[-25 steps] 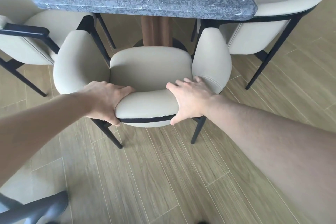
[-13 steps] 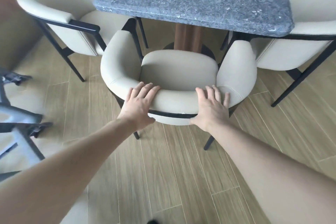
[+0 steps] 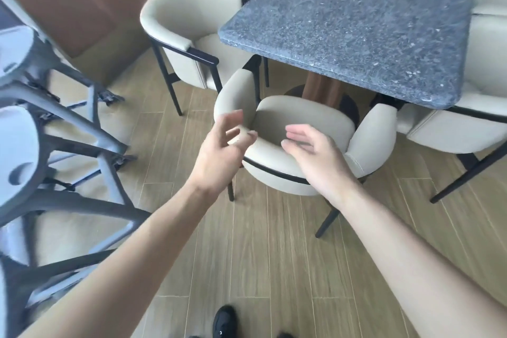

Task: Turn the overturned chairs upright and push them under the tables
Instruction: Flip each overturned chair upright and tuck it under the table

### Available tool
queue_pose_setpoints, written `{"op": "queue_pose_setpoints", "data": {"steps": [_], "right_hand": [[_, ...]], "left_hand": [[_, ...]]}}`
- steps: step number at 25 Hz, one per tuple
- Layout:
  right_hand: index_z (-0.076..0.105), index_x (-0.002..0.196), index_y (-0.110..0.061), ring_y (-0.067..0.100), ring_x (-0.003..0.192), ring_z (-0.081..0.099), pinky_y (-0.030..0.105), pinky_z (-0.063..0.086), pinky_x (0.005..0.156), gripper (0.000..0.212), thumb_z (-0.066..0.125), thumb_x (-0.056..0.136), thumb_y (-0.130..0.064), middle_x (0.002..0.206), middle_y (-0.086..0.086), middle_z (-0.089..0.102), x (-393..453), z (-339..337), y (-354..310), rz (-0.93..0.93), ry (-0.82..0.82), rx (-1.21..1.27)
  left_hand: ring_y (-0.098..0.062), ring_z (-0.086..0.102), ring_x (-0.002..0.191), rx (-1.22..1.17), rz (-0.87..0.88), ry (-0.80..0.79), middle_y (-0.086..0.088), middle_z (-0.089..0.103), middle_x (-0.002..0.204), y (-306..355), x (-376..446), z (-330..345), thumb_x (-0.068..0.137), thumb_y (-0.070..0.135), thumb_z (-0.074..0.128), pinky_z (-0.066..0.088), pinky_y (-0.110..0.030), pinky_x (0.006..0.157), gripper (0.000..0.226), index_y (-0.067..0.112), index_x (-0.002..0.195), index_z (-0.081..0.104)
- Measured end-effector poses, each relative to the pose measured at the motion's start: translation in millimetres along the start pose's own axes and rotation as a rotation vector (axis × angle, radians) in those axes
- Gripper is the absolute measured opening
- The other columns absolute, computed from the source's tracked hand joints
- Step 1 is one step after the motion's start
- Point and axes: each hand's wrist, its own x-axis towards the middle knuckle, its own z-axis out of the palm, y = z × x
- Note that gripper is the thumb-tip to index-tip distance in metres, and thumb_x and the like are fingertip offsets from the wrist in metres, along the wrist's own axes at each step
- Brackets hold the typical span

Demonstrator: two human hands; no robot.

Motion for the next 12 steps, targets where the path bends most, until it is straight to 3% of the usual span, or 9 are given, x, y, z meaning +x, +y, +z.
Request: {"op": "queue_pose_setpoints", "data": {"steps": [2, 5, 7, 9, 12], "right_hand": [[0.064, 0.127, -0.027, -0.010, 0.108, 0.061, 0.006, 0.044, 0.087, 0.033, 0.065, 0.094, -0.029, 0.127, -0.009, 0.066, -24.5, -2.7, -33.6, -0.066, -0.021, 0.118], [0.065, 0.126, -0.027, -0.011, 0.109, 0.062, 0.014, 0.050, 0.087, 0.030, 0.064, 0.096, -0.029, 0.125, -0.010, 0.068, -62.2, -6.7, -76.2, -0.132, -0.088, 0.237], [0.065, 0.124, -0.025, -0.007, 0.111, 0.063, 0.017, 0.052, 0.090, 0.027, 0.063, 0.097, -0.026, 0.122, -0.012, 0.068, -84.5, -7.6, -100.4, -0.161, -0.134, 0.309], [0.065, 0.123, -0.025, -0.002, 0.115, 0.063, 0.027, 0.049, 0.103, 0.025, 0.060, 0.099, -0.024, 0.120, -0.014, 0.068, -100.8, -5.2, -120.0, -0.187, -0.172, 0.341], [0.066, 0.126, -0.022, -0.001, 0.119, 0.061, 0.034, 0.045, 0.110, 0.027, 0.058, 0.100, -0.023, 0.122, -0.017, 0.067, -113.4, 0.7, -142.5, -0.239, -0.208, 0.348]], "left_hand": [[0.008, 0.057, 0.118, -0.077, -0.002, 0.051, 0.014, 0.060, 0.137, 27.6, -25.3, -10.9, 0.101, 0.021, 0.061, 0.050, -0.005, 0.068, 0.034, 0.028, 0.134, 0.058], [0.012, 0.059, 0.115, -0.087, 0.025, 0.141, 0.019, 0.063, 0.134, 60.1, -65.4, -26.2, 0.101, 0.025, 0.060, 0.049, -0.018, 0.097, 0.032, 0.031, 0.133, 0.061], [0.012, 0.059, 0.115, -0.113, 0.045, 0.202, 0.020, 0.063, 0.133, 79.1, -89.8, -37.0, 0.101, 0.026, 0.060, 0.045, -0.026, 0.108, 0.031, 0.032, 0.132, 0.062], [0.009, 0.059, 0.119, -0.150, 0.057, 0.253, 0.020, 0.063, 0.134, 93.9, -111.8, -50.0, 0.101, 0.028, 0.060, 0.044, -0.033, 0.112, 0.031, 0.032, 0.132, 0.063], [0.007, 0.058, 0.124, -0.178, 0.094, 0.299, 0.023, 0.062, 0.136, 105.0, -138.0, -70.9, 0.093, 0.038, 0.059, 0.045, -0.032, 0.110, 0.040, 0.037, 0.133, 0.061]]}}
